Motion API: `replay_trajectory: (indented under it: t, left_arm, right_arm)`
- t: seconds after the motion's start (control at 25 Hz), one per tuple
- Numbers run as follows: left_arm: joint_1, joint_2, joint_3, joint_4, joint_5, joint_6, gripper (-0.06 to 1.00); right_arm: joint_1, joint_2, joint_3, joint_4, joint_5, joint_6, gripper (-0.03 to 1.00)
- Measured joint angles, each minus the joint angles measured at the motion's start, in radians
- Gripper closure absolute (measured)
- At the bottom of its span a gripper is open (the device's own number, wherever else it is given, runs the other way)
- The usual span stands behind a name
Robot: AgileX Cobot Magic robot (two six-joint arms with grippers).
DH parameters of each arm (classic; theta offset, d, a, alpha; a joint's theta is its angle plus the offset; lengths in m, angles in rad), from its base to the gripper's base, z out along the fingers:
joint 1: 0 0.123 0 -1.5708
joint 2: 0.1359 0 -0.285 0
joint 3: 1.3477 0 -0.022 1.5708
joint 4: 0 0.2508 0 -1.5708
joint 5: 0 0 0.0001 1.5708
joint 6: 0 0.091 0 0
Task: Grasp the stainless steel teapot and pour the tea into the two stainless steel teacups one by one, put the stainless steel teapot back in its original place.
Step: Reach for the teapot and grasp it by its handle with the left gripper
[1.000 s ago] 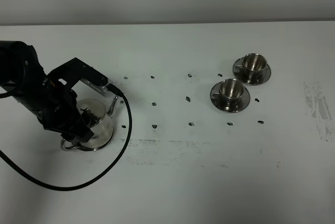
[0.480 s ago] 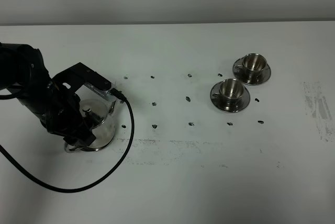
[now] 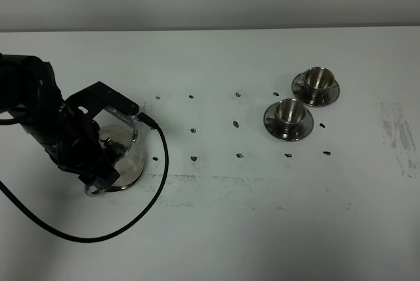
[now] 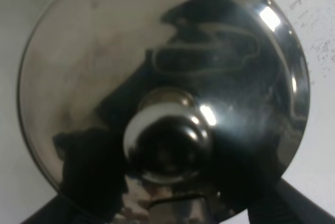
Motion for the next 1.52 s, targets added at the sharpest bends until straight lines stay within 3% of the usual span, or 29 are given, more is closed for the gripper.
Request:
replay_trajectory:
  t: [1.04,1.2,1.32,1.4,1.52]
  left_arm:
    - [0.002,0.010,0.000,0.016,-0.007,-0.206,0.40]
    - [0.002,0.027,0.000,0.016,-0.010,-0.210,0.47]
    - [0.002,0.028,0.000,0.019,-0.023,-0.212,0.60]
    - [0.002,0.028,0.000,0.022,-0.038,-0.211,0.74]
    - [0.002,0.029,0.000,0.022,-0.052,-0.201,0.77]
  right_arm:
    - [0.000,0.000,0.000,0.000,0.000,0.000,0.73]
    - [0.000,0.000,0.000,0.000,0.000,0.000,0.73]
    - [0.000,0.000,0.000,0.000,0.000,0.000,0.73]
    - [0.000,0.000,0.000,0.000,0.000,0.000,0.73]
    - [0.000,0.000,0.001,0.000,0.000,0.000,0.73]
